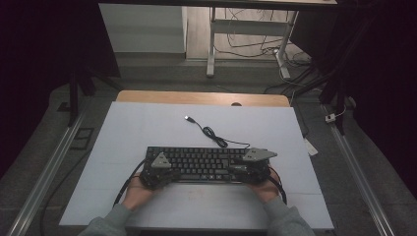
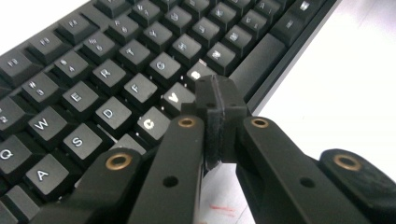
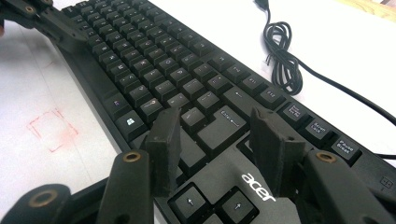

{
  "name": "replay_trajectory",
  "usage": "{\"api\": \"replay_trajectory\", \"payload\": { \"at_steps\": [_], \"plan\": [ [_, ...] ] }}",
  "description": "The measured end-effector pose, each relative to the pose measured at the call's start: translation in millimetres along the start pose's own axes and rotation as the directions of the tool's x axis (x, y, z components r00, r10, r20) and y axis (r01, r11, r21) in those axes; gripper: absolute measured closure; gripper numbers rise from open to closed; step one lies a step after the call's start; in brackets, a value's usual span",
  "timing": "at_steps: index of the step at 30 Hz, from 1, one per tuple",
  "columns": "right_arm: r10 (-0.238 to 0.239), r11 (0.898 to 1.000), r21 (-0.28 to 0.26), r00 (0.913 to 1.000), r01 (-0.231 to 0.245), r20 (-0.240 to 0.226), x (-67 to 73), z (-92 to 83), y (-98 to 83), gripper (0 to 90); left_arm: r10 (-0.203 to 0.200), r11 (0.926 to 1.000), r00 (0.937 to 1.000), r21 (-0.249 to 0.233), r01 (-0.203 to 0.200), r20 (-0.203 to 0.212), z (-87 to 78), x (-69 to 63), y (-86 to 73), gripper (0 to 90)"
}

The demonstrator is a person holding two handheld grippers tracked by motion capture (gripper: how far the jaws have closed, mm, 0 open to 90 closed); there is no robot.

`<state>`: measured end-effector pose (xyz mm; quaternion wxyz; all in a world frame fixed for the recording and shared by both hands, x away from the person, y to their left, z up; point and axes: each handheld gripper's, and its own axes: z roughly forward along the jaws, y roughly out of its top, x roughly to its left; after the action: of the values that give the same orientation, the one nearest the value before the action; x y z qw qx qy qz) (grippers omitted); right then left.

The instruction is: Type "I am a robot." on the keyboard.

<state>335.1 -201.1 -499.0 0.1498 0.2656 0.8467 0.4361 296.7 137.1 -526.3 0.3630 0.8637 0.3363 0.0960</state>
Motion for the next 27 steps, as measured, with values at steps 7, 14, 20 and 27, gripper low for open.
{"api": "replay_trajectory", "payload": {
  "at_steps": [7,14,20,27],
  "plan": [
    [-0.001,1.000,-0.002,1.0000,0.001,0.000,0.2,-0.4,0.3,53.5,-0.016,0.9992,0.9998,-0.038,0.015,-0.012,-7.4,2.4,0.2,88.7],
    [0.000,1.000,-0.003,1.0000,0.000,0.000,-0.3,-0.6,0.2,53.2,-0.056,0.9936,0.9984,-0.098,0.056,0.009,-17.8,6.7,-0.5,88.6],
    [0.000,1.000,0.001,1.0000,0.000,0.004,-0.6,-1.2,0.1,53.1,-0.083,0.9868,0.9965,-0.139,0.084,0.014,-27.7,12.9,-2.2,86.9],
    [0.002,1.000,0.001,1.0000,-0.002,0.003,-0.1,-0.4,-0.2,52.9,-0.120,0.9801,0.9927,-0.161,0.116,-0.015,-35.1,21.1,-5.7,71.1]
  ]
}}
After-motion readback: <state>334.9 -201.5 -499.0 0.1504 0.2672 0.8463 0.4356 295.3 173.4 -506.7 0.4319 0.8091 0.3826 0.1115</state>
